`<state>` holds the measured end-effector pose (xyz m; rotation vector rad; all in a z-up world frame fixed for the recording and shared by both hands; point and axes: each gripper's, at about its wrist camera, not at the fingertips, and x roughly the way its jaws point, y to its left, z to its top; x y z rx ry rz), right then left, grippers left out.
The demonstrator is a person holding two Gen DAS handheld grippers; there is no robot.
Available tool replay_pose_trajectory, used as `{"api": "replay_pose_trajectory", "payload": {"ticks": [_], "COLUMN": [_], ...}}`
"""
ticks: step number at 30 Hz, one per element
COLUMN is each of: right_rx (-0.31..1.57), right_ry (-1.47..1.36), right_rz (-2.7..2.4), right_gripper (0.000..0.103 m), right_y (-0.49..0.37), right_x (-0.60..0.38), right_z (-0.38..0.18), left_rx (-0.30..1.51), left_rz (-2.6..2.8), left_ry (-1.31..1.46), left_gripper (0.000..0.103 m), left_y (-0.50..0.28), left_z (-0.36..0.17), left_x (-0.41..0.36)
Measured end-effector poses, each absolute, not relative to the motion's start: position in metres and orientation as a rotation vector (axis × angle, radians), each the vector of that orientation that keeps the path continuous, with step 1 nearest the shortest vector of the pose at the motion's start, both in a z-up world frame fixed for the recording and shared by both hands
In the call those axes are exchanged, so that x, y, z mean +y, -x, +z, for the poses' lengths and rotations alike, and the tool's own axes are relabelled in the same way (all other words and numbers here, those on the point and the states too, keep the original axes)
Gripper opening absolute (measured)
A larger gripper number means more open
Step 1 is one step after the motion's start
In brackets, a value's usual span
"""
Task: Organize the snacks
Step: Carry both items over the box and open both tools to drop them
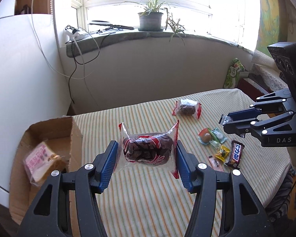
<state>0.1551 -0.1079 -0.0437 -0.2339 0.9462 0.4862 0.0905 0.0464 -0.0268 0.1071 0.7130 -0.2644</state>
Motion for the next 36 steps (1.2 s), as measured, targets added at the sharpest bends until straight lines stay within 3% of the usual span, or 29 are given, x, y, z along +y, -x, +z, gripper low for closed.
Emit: {"api": "replay_pose_trajectory", "payload": {"ticks": [17,30,36], "right_rx": [0.918,0.944,0.948], "right_ry": [0.334,0.404,0.406], "right_rz": [0.75,0.852,0.881], "right_gripper": [0.026,0.026,0.027], "right_y": [-0.162,-0.168,-0.171], "right_x": [0.062,0.166,0.184], "right_z": [-0.037,-0.047,-0.05], "left_rx": [0.794,0.801,0.811], "left_rz": [-0.002,0.021,0.035], "left_ry": [-0.067,-0.075,-0.069], "left_gripper": [0.057,0.057,0.065], "left_y": [-0.048,-0.049,-0.05], "left_z": [-0.043,-0.05,-0.051], "left_x": [0.189,0.218,0.224]}}
